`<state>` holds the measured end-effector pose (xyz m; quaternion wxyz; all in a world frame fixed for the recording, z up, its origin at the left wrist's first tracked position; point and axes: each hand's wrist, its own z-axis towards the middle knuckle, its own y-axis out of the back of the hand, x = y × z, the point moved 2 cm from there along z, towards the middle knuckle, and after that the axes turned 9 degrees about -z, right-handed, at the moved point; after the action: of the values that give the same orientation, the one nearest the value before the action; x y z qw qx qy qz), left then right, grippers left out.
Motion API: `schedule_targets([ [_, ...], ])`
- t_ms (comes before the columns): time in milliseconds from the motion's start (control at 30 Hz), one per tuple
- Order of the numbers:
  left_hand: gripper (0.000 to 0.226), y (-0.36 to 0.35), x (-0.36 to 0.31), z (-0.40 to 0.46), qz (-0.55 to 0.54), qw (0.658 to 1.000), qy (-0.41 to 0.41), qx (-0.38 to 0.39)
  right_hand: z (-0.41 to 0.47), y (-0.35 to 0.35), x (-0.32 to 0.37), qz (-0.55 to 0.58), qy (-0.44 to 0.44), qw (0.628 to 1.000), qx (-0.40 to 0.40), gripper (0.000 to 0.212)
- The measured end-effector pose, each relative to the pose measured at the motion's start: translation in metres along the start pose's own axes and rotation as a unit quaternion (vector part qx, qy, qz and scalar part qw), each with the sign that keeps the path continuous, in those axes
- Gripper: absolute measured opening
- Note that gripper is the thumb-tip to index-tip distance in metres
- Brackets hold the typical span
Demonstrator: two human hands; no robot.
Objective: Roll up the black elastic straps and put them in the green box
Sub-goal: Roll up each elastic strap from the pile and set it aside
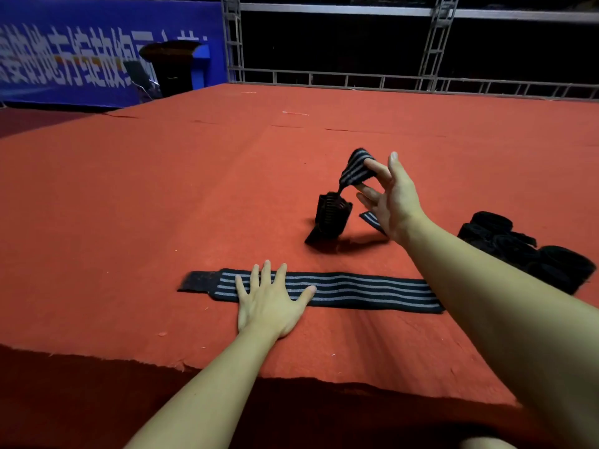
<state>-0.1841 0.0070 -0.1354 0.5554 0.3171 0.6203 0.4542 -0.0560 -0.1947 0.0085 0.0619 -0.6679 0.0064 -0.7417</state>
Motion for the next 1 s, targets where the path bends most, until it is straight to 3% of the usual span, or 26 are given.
schedule_targets([
  [167, 0.085, 0.007, 0.004, 0.001, -0.148, 0.987, -0.014, -0.062, -0.021, -0.010, 0.015, 0.016, 0.053, 0.998, 0.008, 0.056],
  [267, 0.074, 0.022, 0.002, 0.003, -0.355, 0.932, 0.004, -0.065, -0.039, -0.018, 0.011, 0.000, 0.068, 0.997, 0.025, 0.053],
  [333, 0.066, 0.039, -0.012, 0.002, -0.546, 0.836, 0.035, -0.037, -0.055, -0.027, 0.002, -0.039, 0.077, 0.995, 0.047, 0.051],
  [433, 0.051, 0.060, -0.036, 0.000, -0.757, 0.647, 0.087, 0.032, -0.087, -0.041, -0.021, -0.103, 0.111, 0.985, 0.087, 0.054],
  [467, 0.044, 0.064, -0.040, 0.001, -0.793, 0.600, 0.094, 0.041, -0.098, -0.044, -0.029, -0.133, 0.124, 0.978, 0.102, 0.056],
  [533, 0.030, 0.067, -0.039, 0.003, -0.831, 0.548, 0.089, 0.025, -0.118, -0.050, -0.044, -0.172, 0.130, 0.967, 0.133, 0.052],
  [600, 0.006, 0.067, -0.031, 0.005, -0.852, 0.515, 0.092, -0.020, -0.129, -0.051, -0.055, -0.175, 0.116, 0.967, 0.147, 0.046],
  [667, 0.010, 0.068, -0.022, 0.005, -0.861, 0.496, 0.098, -0.056, -0.132, -0.051, -0.057, -0.160, 0.100, 0.973, 0.130, 0.054],
  [900, 0.029, 0.091, 0.000, 0.000, -0.859, 0.507, 0.042, -0.055, -0.100, -0.035, -0.053, -0.133, 0.058, 0.989, 0.036, 0.090],
  [1000, 0.027, 0.102, 0.020, 0.004, -0.857, 0.501, 0.047, -0.110, -0.086, -0.020, -0.044, -0.150, 0.044, 0.988, -0.016, 0.085],
])
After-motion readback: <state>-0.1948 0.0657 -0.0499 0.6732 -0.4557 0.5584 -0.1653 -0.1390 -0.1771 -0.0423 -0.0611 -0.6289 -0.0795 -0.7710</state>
